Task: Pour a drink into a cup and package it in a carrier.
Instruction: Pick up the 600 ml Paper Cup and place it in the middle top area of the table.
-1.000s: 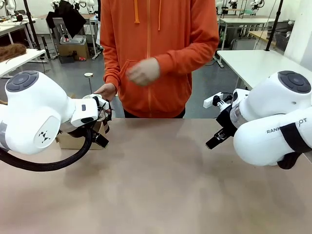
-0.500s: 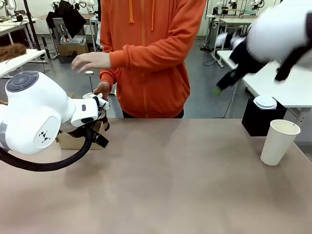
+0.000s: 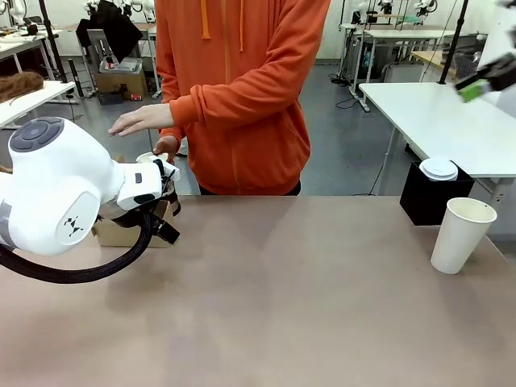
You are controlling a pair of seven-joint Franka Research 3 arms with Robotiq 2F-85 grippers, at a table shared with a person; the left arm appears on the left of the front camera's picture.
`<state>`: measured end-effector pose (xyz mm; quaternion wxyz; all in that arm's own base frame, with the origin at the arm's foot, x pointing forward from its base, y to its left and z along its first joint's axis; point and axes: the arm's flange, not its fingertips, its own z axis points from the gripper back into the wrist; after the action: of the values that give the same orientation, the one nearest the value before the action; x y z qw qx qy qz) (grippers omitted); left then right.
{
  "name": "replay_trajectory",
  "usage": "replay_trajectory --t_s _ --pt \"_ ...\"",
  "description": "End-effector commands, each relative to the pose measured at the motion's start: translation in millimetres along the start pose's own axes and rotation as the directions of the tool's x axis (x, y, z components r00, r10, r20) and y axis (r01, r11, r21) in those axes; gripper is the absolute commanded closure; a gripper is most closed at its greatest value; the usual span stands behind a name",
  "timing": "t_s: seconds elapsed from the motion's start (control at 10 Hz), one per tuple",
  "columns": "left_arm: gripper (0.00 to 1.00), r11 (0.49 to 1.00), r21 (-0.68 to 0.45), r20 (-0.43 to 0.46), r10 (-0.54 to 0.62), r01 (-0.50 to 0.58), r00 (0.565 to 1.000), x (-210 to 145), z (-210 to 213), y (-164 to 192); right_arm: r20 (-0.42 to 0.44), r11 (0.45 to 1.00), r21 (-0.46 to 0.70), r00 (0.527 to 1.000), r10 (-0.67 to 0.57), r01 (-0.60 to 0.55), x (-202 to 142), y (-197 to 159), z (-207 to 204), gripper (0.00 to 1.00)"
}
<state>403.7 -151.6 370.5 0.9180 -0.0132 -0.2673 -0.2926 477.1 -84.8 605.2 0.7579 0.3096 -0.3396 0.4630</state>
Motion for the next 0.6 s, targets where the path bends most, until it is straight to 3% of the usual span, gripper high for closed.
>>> replay_trajectory --t_s 0.0,0.3,0.5 --pt "0.00 1.000 -0.001 0.000 0.000 0.000 1.000 0 0 0 0.132 0.990 0.120 0.989 0.063 -0.079 -58 -29 24 0.00" --pt "0.00 1.000 -0.001 0.000 0.000 0.000 1.000 0 0 0 0.364 0.977 0.118 0.923 0.125 -0.179 -160 -38 33 0.00" --pt "0.00 1.000 -0.001 0.000 0.000 0.000 1.000 0 0 0 0.482 0.976 0.099 0.868 0.122 -0.192 -210 -50 30 0.00"
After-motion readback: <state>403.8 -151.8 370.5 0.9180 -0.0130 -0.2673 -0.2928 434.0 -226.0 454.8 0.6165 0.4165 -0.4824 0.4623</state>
